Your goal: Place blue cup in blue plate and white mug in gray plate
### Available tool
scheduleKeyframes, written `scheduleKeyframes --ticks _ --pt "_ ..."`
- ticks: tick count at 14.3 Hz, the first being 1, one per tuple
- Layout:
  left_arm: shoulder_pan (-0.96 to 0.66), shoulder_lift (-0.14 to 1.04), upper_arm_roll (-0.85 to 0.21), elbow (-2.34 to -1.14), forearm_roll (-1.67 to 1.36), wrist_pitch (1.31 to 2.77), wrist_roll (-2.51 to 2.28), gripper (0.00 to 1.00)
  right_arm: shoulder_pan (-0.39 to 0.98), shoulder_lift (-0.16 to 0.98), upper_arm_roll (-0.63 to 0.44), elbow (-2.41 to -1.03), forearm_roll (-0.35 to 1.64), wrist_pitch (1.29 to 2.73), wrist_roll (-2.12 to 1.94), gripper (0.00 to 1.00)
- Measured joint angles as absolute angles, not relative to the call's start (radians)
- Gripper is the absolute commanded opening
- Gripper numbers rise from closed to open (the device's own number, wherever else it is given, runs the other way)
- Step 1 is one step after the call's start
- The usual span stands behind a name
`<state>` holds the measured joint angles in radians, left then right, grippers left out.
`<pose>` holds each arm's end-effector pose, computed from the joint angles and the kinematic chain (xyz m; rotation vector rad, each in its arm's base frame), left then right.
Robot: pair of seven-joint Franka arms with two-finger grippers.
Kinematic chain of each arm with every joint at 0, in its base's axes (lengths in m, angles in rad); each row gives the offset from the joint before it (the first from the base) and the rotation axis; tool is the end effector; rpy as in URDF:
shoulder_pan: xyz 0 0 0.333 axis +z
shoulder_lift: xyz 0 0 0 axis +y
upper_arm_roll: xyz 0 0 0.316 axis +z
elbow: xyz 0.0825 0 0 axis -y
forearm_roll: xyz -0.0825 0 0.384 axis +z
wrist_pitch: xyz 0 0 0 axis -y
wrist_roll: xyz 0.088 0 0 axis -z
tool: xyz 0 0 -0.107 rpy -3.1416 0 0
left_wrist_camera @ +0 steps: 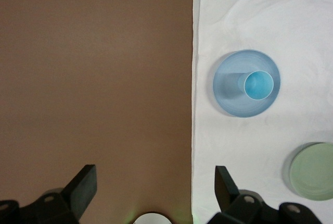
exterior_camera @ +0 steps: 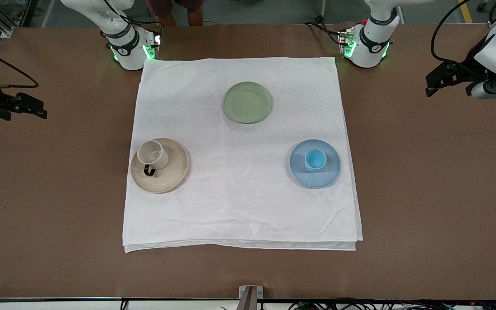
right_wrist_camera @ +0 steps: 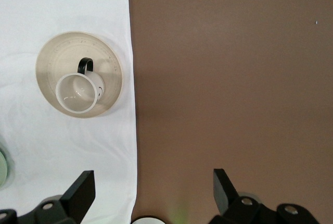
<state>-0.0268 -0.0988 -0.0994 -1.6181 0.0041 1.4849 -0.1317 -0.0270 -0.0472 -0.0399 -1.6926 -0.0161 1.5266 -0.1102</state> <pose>0.5102 -0.0671 0.6475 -3.1229 -0.0100 0.0512 0.5299 -0.0378 0.5895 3.1316 0.0684 -0.1876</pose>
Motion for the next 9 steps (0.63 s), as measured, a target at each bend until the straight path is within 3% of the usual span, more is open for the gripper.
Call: scheduleKeyframes --ticks 9 --pt "-0.026 -0.099 -0.099 -1.619 0.004 1.485 -0.131 1.00 -0.026 -0.201 -0.042 -1.722 -0.016 1.488 -0.110 1.00"
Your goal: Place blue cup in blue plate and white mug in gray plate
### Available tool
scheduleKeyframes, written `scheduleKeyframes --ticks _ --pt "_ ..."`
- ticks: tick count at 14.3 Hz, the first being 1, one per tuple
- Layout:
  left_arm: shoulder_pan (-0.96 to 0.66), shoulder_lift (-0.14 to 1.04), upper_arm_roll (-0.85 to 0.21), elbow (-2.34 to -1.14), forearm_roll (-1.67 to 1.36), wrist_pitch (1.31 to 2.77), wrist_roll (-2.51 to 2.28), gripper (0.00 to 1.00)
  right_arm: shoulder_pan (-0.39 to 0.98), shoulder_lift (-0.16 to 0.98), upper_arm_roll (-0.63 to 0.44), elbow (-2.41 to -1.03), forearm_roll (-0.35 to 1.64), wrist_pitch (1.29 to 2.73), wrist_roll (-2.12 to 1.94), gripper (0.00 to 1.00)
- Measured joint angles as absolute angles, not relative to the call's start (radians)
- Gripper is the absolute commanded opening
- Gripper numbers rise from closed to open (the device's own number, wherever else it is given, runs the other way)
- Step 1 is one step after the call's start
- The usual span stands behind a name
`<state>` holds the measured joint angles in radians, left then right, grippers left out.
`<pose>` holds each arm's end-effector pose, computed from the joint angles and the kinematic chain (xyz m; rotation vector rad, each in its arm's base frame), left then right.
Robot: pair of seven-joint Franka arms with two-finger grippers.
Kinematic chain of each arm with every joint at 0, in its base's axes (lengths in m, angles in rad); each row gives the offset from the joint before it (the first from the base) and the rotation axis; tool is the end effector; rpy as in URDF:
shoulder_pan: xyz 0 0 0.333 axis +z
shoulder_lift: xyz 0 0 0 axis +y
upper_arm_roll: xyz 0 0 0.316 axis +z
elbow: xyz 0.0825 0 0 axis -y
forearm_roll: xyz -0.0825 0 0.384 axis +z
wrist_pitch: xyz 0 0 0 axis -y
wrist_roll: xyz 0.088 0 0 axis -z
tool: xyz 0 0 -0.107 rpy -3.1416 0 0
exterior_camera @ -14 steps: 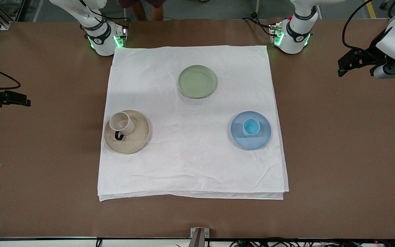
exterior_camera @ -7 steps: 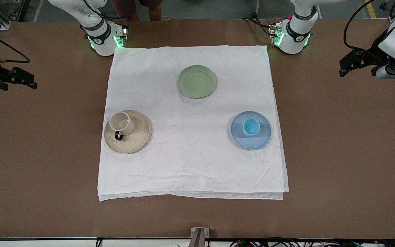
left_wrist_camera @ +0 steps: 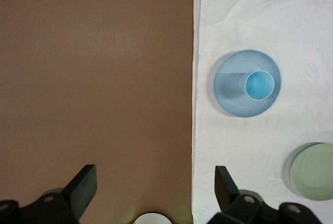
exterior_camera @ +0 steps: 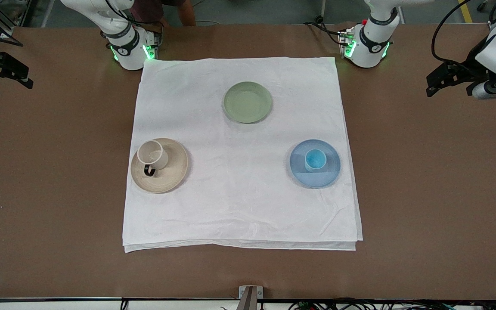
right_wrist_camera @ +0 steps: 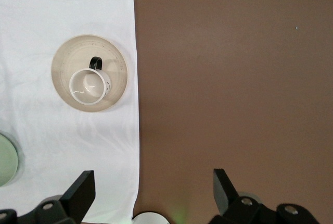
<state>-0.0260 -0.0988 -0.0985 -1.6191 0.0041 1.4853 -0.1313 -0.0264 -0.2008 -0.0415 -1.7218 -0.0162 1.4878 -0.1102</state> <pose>0.5104 -0.0662 0.6471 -3.1229 -0.0121 0.0522 0.4803 -0.0367 0.6507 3.1355 0.0662 -0.0532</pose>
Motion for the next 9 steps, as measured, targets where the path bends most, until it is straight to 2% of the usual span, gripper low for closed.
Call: scheduleKeyframes --ticks 9 --pt "-0.025 -0.099 -0.094 -1.619 0.004 1.486 -0.105 1.00 -0.026 -0.188 -0.042 -1.689 -0.014 1.503 -0.110 1.00"
